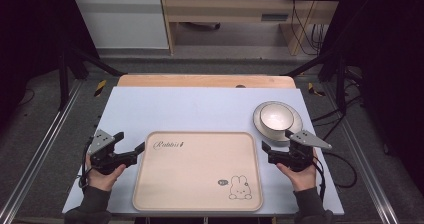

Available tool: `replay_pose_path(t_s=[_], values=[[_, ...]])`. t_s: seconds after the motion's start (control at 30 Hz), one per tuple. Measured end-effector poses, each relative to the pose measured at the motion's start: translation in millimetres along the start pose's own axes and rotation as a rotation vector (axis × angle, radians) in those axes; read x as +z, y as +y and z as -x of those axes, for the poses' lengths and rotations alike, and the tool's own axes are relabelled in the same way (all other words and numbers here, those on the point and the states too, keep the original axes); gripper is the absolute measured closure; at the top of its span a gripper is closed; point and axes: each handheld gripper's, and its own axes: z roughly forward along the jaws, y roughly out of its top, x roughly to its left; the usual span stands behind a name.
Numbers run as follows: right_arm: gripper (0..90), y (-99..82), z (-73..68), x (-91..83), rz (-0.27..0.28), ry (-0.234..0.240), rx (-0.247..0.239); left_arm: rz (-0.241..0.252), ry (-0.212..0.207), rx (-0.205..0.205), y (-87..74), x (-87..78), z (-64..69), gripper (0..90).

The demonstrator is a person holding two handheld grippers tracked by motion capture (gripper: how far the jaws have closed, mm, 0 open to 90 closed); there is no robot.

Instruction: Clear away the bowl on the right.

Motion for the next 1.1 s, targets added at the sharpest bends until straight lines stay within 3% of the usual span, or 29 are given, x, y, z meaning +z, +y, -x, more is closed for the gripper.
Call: replay_pose_path(t_s=[0.47,0.83,1.1], values=[[7.0,4.8,4.2,-2.2,-0.009,-0.034,0.022,-0.018,0.017,-0.012,-3.7,3.5,-4.8,13.5],[9.3,13.5,12.0,-6.7,0.018,-0.069,0.043,-0.027,0.028,-0.016,-5.2,5.4,-7.6,13.7],[10.2,15.8,19.1,-5.6,0.012,-0.093,0.038,-0.036,0.032,-0.018,-7.4,7.5,-8.8,14.0]])
